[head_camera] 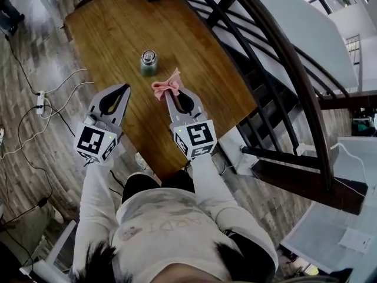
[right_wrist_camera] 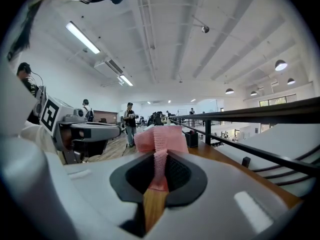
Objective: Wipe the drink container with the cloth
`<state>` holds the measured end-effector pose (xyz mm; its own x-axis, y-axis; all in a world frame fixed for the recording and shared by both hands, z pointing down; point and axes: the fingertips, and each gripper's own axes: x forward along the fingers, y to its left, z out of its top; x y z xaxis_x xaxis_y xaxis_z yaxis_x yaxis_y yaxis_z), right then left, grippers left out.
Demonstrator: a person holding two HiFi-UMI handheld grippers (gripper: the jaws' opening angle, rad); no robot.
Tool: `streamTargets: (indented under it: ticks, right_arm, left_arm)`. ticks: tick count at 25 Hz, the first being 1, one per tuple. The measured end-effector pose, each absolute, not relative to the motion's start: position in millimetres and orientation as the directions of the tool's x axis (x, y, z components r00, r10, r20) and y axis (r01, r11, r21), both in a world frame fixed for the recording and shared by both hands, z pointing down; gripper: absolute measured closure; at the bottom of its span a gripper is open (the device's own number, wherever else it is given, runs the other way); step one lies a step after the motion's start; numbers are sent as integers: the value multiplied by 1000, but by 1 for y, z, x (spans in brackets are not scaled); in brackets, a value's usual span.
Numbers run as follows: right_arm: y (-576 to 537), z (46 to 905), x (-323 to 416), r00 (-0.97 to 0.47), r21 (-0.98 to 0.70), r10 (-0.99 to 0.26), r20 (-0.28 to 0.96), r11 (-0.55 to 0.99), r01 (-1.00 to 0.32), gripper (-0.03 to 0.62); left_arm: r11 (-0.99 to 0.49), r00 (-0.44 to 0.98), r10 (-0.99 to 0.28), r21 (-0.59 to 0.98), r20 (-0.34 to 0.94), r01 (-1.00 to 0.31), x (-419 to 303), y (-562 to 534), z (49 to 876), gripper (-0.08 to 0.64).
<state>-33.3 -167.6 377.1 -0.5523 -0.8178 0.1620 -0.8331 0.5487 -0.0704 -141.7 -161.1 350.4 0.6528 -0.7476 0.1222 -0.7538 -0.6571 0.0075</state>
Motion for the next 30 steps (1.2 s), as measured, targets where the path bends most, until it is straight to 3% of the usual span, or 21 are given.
streamTargets:
  ticks: [30]
  right_arm:
    - [-92,303,-32,-516,-16,-856,39,516,-856,551]
  left_arm:
    - [-613,613,-790,-30,8,-790,-157,-96,290,560]
